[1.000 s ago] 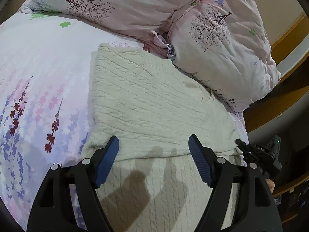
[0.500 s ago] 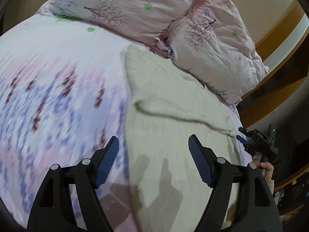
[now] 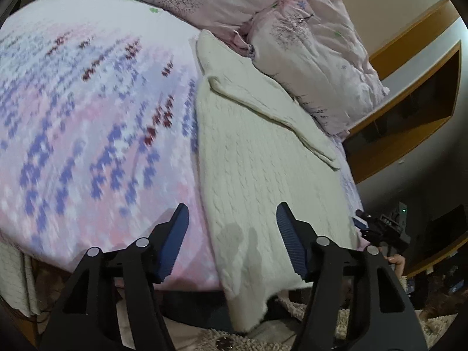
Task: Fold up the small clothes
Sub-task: 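Grasp the cardigan hem with the left tool and the right tool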
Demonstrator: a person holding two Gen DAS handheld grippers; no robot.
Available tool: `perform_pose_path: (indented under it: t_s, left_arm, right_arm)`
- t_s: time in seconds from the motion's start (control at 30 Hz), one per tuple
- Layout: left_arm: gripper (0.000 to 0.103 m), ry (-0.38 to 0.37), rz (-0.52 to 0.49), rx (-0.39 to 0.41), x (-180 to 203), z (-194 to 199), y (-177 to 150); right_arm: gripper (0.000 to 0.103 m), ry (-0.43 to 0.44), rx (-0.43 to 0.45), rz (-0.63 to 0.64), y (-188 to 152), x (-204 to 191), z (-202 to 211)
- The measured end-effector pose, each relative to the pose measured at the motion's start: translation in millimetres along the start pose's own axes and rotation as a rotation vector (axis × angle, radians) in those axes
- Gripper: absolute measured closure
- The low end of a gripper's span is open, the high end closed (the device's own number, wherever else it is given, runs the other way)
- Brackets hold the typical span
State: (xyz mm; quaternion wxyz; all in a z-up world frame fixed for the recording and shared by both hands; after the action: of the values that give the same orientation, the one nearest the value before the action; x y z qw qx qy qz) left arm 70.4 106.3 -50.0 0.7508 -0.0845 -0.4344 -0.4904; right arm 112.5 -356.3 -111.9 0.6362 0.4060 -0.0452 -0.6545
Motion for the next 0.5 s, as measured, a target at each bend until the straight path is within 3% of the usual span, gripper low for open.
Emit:
perform_pose_path:
  t_s: [0.13,0.3,0.5]
  left_arm:
    - [0.049,-0.054,0.023,-0.033,5,1,-20]
    - [0.055,-0.097,0.040,-0.060,9,4,-41]
    - [0.059,-0.099,0.047,-0.078,7,6,-59]
  right_arm:
    - [0.072,0.106,-0.051,0.006,-21,-14,-1]
    - [0.079,0.148,-0.065,0.036,-38,-25,7]
    - [0.081,0.142,-0.098,0.057,-57,-25,15]
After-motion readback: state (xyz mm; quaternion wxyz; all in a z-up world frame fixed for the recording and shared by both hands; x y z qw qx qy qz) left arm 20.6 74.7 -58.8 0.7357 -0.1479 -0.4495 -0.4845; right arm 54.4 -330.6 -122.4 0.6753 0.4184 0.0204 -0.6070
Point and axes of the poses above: each gripper's, at about its wrist camera, not at the fingertips, and z roughly against the way its jaws point, x to its right, y to its top, the point moved 9 cm from there along -z, roughly the way its jaws point, and after that the axes turned 14 degrees about z, right-handed, at the moved point
